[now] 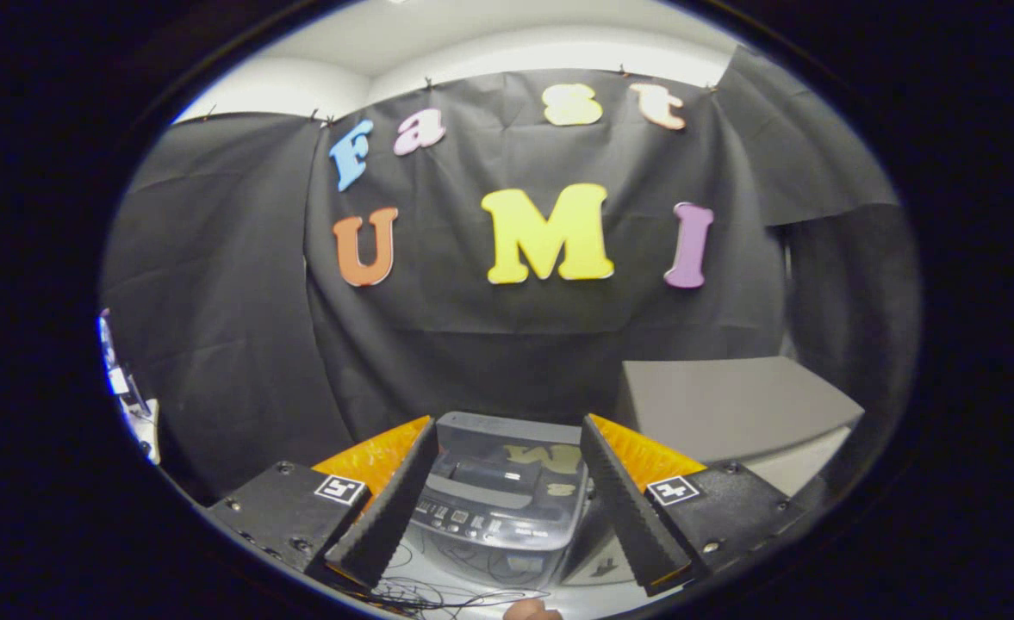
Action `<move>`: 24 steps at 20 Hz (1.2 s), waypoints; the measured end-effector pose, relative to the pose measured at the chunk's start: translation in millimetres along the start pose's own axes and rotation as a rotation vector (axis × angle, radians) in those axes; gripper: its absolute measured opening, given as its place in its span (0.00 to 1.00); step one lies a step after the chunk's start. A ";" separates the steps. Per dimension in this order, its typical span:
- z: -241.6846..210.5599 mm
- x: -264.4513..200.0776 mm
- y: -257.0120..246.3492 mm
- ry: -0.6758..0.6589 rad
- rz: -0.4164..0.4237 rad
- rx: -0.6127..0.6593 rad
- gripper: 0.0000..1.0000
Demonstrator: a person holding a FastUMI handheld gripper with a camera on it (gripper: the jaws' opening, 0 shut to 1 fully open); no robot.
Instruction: Put the clothes into the washing machine and then close the washing machine lid.
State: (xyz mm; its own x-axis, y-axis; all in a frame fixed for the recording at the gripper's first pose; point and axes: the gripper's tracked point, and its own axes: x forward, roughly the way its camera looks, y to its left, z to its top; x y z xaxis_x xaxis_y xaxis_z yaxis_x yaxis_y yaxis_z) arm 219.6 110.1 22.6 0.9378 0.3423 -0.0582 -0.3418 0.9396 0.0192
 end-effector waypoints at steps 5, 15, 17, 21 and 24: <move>-9.4 -145.6 -47.8 0.001 -0.126 0.044 1.00; -33.4 -282.1 -89.5 -0.068 -0.286 0.059 1.00; -34.0 -286.5 -84.5 -0.078 -0.263 0.049 1.00; -30.6 -291.9 -84.8 -0.080 -0.244 0.055 1.00; -29.1 -293.9 -83.6 -0.085 -0.234 0.063 1.00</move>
State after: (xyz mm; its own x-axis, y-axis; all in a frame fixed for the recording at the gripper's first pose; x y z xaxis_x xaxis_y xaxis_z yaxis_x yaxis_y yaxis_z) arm -29.3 -69.1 9.0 0.9936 0.1116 0.0153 -0.1124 0.9906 0.0773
